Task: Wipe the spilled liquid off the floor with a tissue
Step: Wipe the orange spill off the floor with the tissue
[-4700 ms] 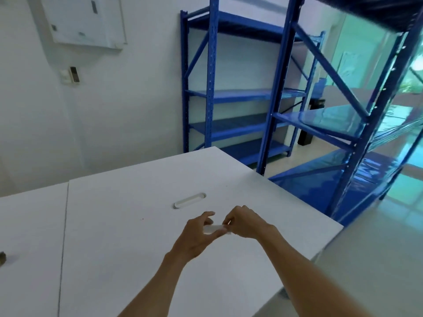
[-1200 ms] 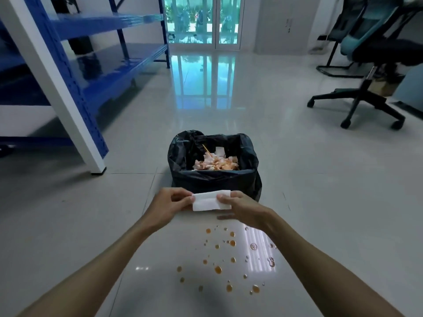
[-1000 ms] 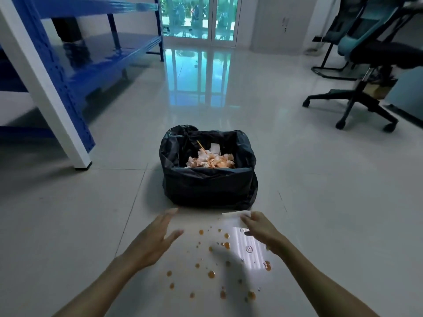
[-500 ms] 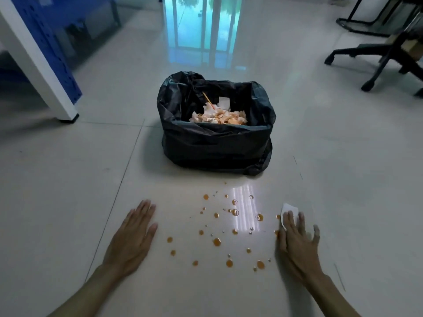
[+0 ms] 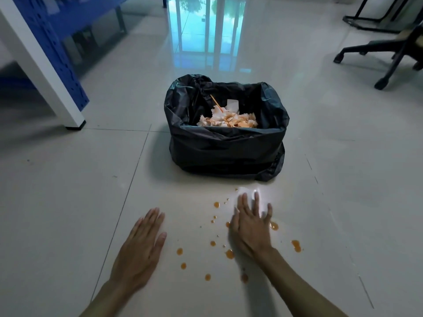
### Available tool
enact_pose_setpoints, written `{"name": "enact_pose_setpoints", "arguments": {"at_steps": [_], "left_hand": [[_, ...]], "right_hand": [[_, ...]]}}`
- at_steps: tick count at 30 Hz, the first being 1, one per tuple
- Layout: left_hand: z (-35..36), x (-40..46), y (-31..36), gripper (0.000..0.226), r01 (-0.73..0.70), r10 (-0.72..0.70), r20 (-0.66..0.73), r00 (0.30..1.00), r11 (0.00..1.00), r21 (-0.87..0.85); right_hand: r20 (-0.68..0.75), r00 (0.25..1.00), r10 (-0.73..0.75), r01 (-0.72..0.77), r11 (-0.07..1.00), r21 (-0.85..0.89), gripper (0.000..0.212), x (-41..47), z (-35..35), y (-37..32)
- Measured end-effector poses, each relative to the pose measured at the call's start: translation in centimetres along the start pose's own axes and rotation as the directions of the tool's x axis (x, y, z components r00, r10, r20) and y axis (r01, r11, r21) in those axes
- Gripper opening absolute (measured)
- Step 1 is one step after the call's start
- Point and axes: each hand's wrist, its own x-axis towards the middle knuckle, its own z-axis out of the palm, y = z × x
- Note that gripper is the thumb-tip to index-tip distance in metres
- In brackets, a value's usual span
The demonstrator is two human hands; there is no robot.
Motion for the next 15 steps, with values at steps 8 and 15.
{"name": "enact_pose_setpoints", "arguments": {"at_steps": [8,15], "left_hand": [[0.1,0.2,-0.6,0.061,-0.007,0.007,-0.004,1.0,1.0,0.0],[-0.1,-0.2,0.0,0.06,-0.025,0.024,-0.007,1.0,0.999,-0.022]], "right_hand": [[0.052,0.921,-0.387,0.389,0.921,-0.028,0.056,-1.4,1.0,-9.2],[0.084,0.921,-0.38,0.386,0.919,-0.083,0.054,-2.3,-0.7,-4.9]]}}
